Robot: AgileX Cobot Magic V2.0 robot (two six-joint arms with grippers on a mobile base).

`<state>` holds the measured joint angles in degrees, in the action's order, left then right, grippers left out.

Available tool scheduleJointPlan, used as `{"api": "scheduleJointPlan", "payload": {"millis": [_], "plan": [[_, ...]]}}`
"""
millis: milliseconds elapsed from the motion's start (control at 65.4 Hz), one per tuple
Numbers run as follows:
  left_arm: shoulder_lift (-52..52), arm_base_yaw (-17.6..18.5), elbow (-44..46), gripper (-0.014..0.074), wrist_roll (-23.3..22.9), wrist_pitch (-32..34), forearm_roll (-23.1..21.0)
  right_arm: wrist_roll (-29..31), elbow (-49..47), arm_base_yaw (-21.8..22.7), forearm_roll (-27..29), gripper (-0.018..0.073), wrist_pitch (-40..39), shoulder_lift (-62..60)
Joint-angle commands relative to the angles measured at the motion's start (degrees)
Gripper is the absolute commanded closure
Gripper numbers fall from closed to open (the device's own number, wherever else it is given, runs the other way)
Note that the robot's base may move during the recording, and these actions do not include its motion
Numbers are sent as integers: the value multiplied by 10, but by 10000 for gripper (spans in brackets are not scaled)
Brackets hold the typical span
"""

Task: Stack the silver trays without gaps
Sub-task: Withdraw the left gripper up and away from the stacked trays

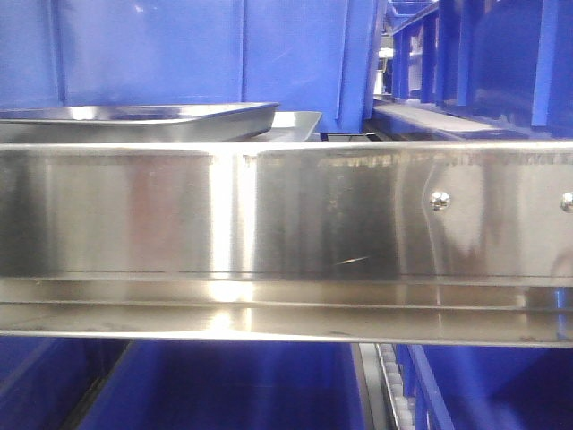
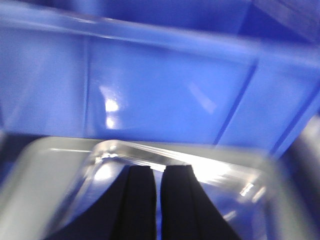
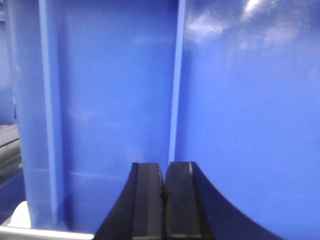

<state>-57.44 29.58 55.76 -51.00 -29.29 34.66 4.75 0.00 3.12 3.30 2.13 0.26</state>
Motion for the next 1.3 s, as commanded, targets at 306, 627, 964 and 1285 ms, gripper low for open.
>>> {"api": "scheduleJointPlan", "payload": {"millis": [306,627,964,1285], "plan": [[272,-188,-203,572,-1,253,-44,4,0,3,1,628,-9,-3],[482,-309,-370,572,-1,252,-44,4,0,3,1,628,-9,-3],[574,-323,-558,572,-1,323,-86,4,0,3,1,628,-9,-3],[574,-322,-558,572,-10,312,-85,4,0,3,1,628,-9,-3]]}}
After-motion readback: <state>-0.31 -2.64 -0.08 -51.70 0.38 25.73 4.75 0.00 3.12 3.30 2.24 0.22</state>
